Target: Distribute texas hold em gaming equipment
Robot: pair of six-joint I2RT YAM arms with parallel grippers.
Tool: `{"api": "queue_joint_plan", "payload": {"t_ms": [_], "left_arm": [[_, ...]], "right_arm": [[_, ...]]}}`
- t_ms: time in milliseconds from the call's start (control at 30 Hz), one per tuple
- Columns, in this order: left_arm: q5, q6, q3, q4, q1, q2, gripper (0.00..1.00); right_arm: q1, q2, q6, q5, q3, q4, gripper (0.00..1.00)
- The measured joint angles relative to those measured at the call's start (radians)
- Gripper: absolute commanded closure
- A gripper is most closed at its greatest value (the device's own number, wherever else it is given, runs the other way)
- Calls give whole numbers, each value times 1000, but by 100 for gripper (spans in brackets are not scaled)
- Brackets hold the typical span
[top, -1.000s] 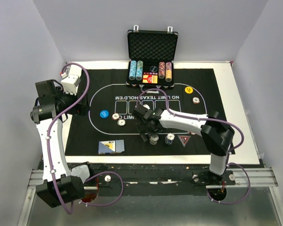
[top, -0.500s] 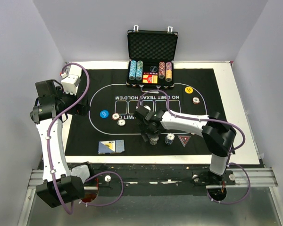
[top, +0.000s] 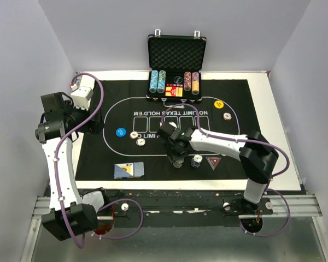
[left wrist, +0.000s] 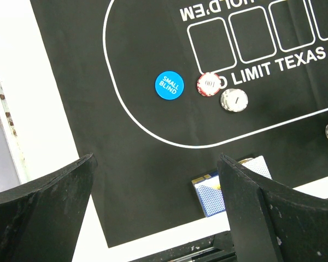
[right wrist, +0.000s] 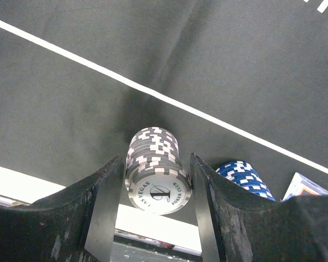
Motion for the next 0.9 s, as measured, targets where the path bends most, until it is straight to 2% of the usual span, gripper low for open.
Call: {"api": "queue_joint_plan", "payload": {"t_ms": [333,600,900], "left_arm": [[-1,1,0,0,0,-6,1],[-3,4,0,0,0,-6,1],[-3,4,0,0,0,-6,1]], "right_arm": [[0,-1,3,-1,-7,-13,40],[0,-1,8,-4,-13,-16,52],[0,-3,8,-3,6,-38,56]]}}
